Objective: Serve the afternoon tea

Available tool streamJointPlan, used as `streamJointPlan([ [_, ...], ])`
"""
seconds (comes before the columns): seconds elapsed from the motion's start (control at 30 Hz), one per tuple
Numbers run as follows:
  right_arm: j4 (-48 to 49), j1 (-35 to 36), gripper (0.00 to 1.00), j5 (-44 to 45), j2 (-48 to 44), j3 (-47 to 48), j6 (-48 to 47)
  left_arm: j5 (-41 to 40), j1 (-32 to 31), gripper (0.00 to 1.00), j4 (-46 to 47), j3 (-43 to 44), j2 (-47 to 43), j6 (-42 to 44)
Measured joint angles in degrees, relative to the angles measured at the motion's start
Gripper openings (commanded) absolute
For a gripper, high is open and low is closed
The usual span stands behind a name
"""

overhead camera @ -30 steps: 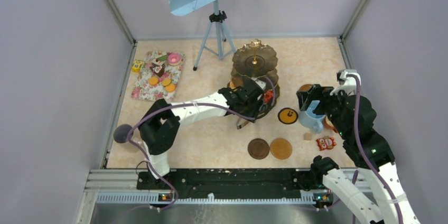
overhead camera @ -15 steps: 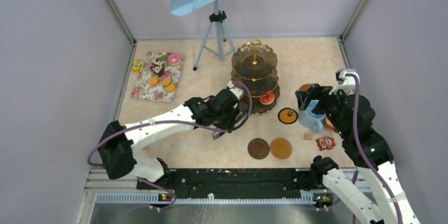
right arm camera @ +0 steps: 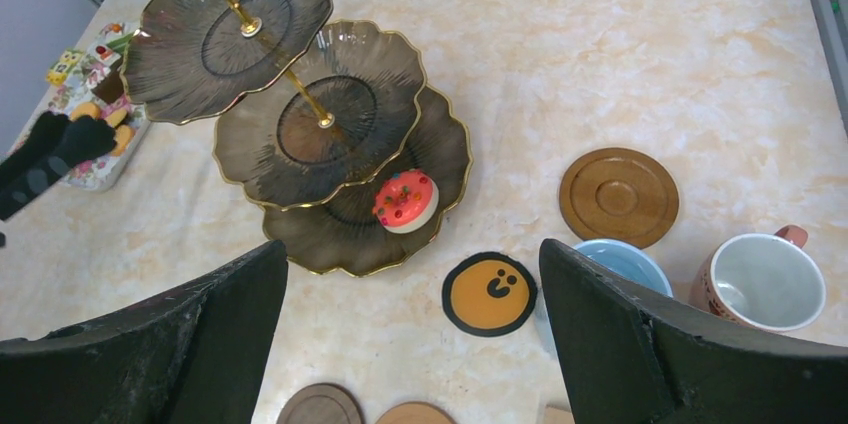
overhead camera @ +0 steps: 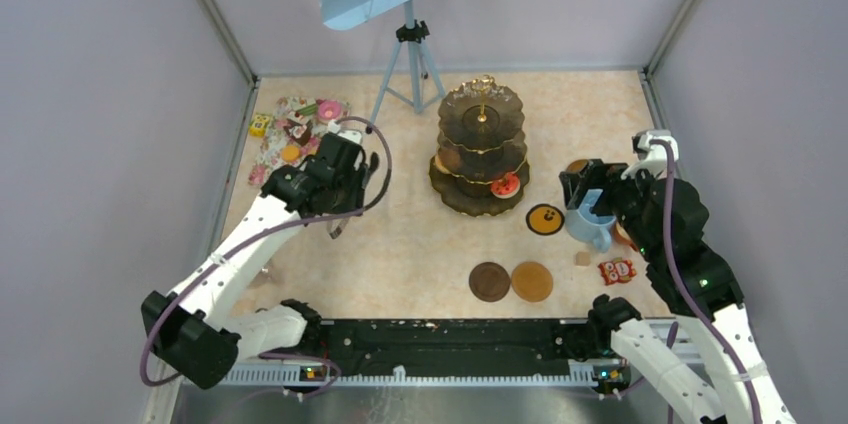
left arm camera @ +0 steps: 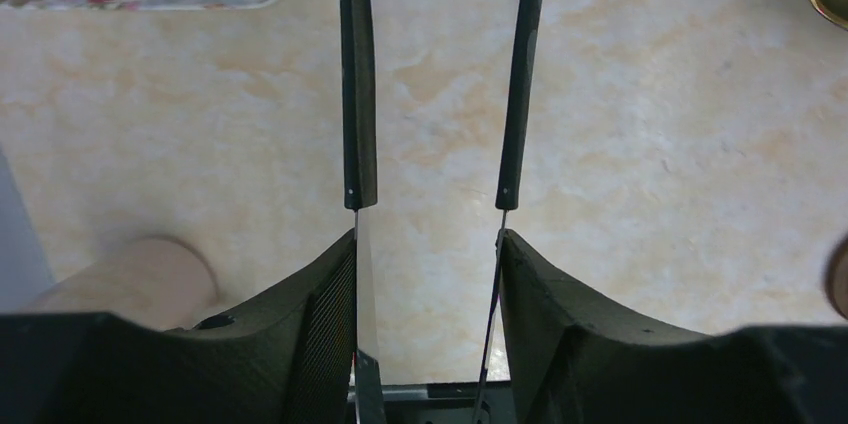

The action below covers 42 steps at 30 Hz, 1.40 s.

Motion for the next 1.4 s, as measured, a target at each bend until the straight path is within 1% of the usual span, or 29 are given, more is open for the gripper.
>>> streamJointPlan([
  [0.1, 0.20, 0.00, 0.94, 0.20, 0.17, 0.00, -0.70, -0.09, 7.19, 0.55, 0.22, 1.36, 1.42, 2.25],
  [0.2, 0.87, 0.00, 0.94, 0.31, 0.39, 0.00, -1.51, 0.98, 15.41, 0.55, 2.03, 5.53, 6.10, 3.65],
  [0.3, 1.77, 0.00, 0.94, 0.44, 0.44, -0.39, -1.79, 1.88, 20.72, 0.56, 5.81, 9.03, 11.26, 3.91],
  [0.4, 2.45, 0.00, 0.94, 0.42, 0.63, -1.53, -2.14, 2.51, 23.76, 0.57, 7.91, 13.66, 17.33, 4.70],
  [0.57, 2.51, 0.00, 0.94, 0.28, 1.11, -1.92, -2.12, 3.54, 26.64, 0.59, 10.75, 24.85, 29.83, 6.45],
  [0.73, 2.62, 0.00, 0.94, 0.13, 1.07, -1.92, -2.10, 3.98, 28.39, 0.60, 10.97, 32.39, 37.77, 6.56],
  [1.07, 2.40, 0.00, 0.94, 0.15, 0.46, -1.92, -2.05, 6.88, 28.87, 0.61, 9.97, 36.28, 44.72, 3.65],
  [1.4, 2.19, 0.00, 0.94, 0.13, -0.28, -1.92, -1.53, 8.94, 28.87, 0.63, 9.60, 36.54, 48.11, 0.39],
])
